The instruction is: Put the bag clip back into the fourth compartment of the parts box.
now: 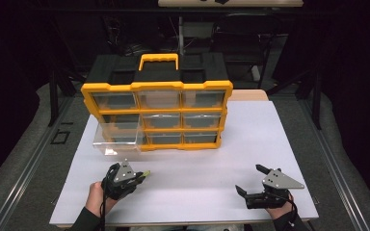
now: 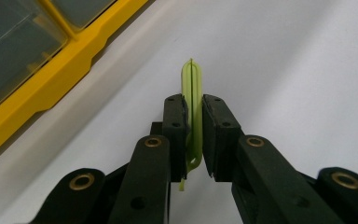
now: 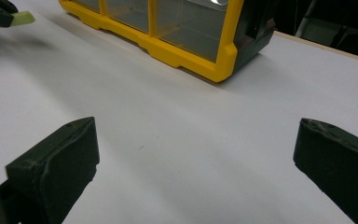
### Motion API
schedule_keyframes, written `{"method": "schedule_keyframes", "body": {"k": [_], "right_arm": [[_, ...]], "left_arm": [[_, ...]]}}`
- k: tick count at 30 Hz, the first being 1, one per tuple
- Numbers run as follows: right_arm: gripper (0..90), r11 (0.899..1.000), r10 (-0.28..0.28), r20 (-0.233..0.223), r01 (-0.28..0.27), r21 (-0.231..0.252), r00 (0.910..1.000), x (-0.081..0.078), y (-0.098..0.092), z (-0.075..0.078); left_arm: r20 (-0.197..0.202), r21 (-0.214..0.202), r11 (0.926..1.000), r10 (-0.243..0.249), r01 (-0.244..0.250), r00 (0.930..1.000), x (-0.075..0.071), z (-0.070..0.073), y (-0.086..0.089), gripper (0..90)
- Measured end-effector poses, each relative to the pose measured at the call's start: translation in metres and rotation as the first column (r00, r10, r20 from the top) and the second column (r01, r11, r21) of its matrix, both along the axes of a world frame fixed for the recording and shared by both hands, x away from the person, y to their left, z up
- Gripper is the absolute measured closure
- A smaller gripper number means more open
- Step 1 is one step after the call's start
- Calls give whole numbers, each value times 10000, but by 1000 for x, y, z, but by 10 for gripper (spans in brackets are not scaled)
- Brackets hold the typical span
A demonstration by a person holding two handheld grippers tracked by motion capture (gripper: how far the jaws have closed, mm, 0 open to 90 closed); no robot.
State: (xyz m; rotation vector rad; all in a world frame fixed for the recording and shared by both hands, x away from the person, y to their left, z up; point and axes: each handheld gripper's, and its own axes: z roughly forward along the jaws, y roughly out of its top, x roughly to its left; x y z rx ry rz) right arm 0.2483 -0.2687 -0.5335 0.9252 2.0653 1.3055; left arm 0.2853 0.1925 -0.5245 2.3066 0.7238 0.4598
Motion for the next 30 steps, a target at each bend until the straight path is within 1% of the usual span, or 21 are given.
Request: {"method": "schedule_keyframes", "body": {"k": [2, 4, 6, 10, 11, 16, 20, 24, 26, 29, 30], "right_arm": [[0, 10000, -34, 52, 34, 9, 10000, 0, -1, 0], [0, 10000, -46, 18, 46, -5, 10000, 0, -1, 0], [0, 10000, -55, 43, 55, 7, 10000, 1, 0, 0], [0, 10000, -88, -34, 88, 14, 10000, 1, -1, -1], [0, 10000, -76, -97, 76, 30, 9999, 1, -1, -1], [0, 10000, -60, -58, 61, 36, 10000, 1, -1, -1], [0, 10000, -47, -98, 48, 31, 9999, 2, -1, -1], [0, 10000, -13, -107, 14, 44, 9999, 1, 0, -1], [0, 10000, -29, -119, 29, 26, 9999, 1, 0, -1], [0, 10000, -81, -91, 81, 24, 9999, 1, 0, -1], [0, 10000, -78, -123, 77, -46, 9999, 2, 1, -1]], "left_arm": [[-5, -64, 10000, 65, -65, 10000, -1, 0, 3, 807], [-12, -39, 9999, 117, -117, 9999, -1, 0, 6, 807], [36, -118, 9997, 219, -219, 9998, -2, 1, 9, 807], [12, -358, 9988, 343, -343, 9994, -4, 3, 16, 808], [-16, -363, 9986, 377, -378, 9993, -5, 3, 17, 807], [15, -379, 9976, 578, -577, 9983, -8, 3, 25, 808], [-31, -504, 9949, 870, -870, 9962, -8, 4, 32, 807], [132, -853, 9899, 1143, -1128, 9934, -10, 8, 40, 807], [133, -798, 9900, 1175, -1161, 9930, -11, 9, 42, 807], [55, -863, 9884, 1256, -1246, 9921, -13, 8, 47, 807], [46, -853, 9883, 1273, -1264, 9919, -13, 8, 49, 807]]}}
